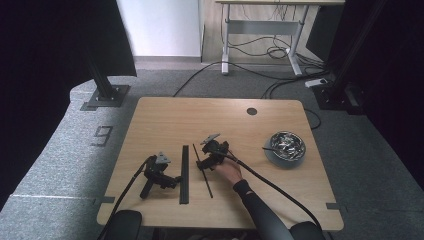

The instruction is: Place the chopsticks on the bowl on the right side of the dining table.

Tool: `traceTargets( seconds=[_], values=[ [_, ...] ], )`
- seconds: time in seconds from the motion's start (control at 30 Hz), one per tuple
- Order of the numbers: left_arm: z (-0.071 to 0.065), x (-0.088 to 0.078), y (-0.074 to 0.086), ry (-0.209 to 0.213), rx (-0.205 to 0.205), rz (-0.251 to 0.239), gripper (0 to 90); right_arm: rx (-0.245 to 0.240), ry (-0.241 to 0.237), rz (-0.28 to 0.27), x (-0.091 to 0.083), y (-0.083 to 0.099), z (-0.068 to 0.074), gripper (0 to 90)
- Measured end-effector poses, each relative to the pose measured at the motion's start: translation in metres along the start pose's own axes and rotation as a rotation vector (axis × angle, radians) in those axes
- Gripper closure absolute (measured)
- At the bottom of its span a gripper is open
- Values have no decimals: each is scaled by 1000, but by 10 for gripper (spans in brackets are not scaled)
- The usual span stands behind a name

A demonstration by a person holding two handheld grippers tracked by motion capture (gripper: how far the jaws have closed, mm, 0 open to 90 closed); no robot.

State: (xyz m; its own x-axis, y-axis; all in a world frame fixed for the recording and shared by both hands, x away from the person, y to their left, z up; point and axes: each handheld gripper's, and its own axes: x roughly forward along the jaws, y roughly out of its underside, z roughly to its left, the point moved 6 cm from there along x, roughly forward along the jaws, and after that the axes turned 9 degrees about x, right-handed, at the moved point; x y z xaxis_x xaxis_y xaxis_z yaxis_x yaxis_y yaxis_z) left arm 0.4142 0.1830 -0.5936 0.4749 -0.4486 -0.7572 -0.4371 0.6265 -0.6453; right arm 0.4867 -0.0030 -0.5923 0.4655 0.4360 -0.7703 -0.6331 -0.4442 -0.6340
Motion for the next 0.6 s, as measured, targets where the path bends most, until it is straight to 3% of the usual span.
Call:
traceTargets(
  seconds=[0.27,0.6],
  values=[
    [0,0,0,0,0,0,0,1,-2,10,-6,6,-13,0],
    [0,0,0,-1,-1,0,0,46,-13,23,-16,18,-30,9]
  ],
)
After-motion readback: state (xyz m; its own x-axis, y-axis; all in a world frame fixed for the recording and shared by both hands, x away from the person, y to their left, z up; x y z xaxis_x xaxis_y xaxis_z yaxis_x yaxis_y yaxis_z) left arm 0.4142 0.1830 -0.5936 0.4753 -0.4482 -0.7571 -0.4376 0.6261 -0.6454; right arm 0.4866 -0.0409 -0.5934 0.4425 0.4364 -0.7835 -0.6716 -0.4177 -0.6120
